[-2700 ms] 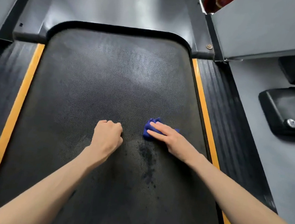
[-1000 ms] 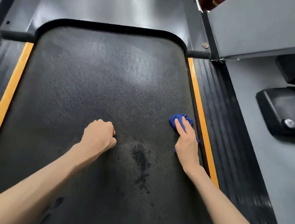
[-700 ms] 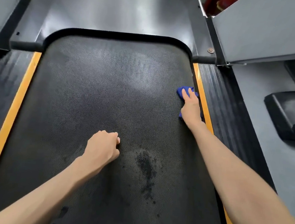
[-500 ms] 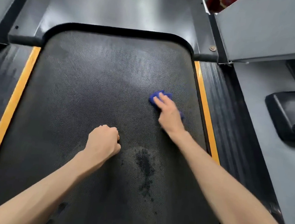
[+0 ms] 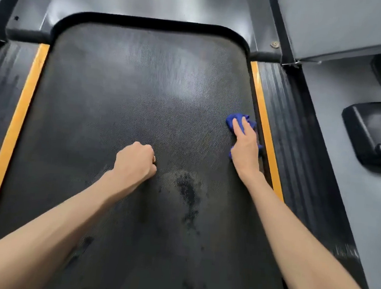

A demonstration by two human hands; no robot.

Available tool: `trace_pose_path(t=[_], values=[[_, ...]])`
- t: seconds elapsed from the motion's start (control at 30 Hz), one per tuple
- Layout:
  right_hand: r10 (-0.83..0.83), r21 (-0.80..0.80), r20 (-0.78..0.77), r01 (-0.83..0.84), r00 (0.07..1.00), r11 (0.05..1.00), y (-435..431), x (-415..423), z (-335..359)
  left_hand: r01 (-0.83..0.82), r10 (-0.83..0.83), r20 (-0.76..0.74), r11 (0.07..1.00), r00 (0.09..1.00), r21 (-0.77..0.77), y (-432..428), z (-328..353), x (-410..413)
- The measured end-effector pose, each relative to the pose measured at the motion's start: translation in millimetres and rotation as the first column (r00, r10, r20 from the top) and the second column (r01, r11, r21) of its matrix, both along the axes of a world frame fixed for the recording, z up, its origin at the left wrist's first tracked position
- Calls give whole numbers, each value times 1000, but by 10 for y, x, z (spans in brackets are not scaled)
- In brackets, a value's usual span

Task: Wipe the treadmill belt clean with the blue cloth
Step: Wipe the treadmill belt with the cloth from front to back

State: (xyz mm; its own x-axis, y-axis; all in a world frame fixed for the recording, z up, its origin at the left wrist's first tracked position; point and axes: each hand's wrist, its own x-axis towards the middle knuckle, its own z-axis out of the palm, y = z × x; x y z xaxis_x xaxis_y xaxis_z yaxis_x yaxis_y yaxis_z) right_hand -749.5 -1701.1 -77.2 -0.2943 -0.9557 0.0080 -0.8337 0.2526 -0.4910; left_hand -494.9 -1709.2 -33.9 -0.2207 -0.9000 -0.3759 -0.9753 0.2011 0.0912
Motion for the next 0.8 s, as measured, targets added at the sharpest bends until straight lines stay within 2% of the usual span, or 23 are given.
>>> trace_pose_path(t=[0.17,0.27,0.37,0.43,0.57,0.67,0.73,0.8], values=[[-50,42,14,50,999,998,856,130,55,12,-19,-72,996,997,-94,126,-68,58],[-25,138,16,22,1000,990,1214,117,127,167,-194,-108,961,975,-219,206,-80,70],[-1,208,14,-2,1000,978,1265,42,172,313,-352,-132,917,927,-248,331,-83,45],[-1,176,-35,7,999,984,1126,48,128,348,-382,-144,912,913,-215,453,-66,24],[-67,42,-93,71,993,997,839,147,-59,334,-339,-98,940,936,-65,516,-97,76],[-133,-46,-63,130,989,990,862,326,-175,315,-333,-193,942,923,-118,460,-162,177],[31,-99,-30,-34,999,995,1026,681,-253,284,-334,-230,932,914,-226,429,-211,244],[346,-111,-22,-346,938,932,1238,1037,-299,245,-314,-226,926,922,-287,418,-232,307]])
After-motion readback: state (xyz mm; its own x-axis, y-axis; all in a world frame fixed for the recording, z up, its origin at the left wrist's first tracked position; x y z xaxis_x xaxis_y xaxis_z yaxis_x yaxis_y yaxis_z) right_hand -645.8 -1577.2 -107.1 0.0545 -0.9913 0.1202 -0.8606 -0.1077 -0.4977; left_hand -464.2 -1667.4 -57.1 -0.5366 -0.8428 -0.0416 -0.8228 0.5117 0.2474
